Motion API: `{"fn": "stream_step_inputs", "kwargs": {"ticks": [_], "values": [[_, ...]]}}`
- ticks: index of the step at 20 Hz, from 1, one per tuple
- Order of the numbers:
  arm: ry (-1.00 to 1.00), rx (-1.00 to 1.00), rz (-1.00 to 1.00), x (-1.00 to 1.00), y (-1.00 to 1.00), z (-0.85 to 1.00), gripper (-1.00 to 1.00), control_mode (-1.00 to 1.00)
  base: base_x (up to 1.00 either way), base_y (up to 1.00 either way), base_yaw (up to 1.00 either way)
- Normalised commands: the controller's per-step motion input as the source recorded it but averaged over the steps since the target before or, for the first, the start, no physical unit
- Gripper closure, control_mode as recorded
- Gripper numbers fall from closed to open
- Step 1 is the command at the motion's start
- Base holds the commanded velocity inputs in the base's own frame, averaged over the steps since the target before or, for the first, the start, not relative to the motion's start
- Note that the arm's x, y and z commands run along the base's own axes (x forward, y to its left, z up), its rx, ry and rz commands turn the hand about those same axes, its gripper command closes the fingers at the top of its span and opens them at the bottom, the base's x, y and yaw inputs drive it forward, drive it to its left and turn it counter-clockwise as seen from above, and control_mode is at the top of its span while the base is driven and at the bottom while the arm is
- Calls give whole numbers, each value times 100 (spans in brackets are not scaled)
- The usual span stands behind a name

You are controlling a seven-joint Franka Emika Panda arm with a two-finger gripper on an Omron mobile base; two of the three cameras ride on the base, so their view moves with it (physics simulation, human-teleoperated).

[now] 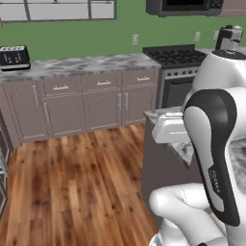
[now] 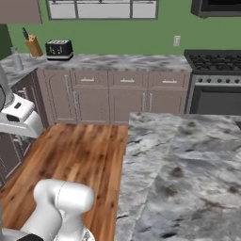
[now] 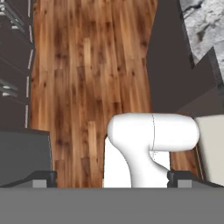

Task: There is a tray on the dining counter. Grab the cup, mug, and pitcher and place them on the tray. The pitcher may be placed next to the tray if it cannot fit the tray.

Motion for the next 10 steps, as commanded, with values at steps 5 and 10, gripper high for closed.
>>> {"fn": "stream_step_inputs", "kwargs": {"ticks": [5,10], "values": [[0,0,0,0,0,0,-100,100,10,94,16],[0,0,0,0,0,0,-100,100,-36,47,22]]}}
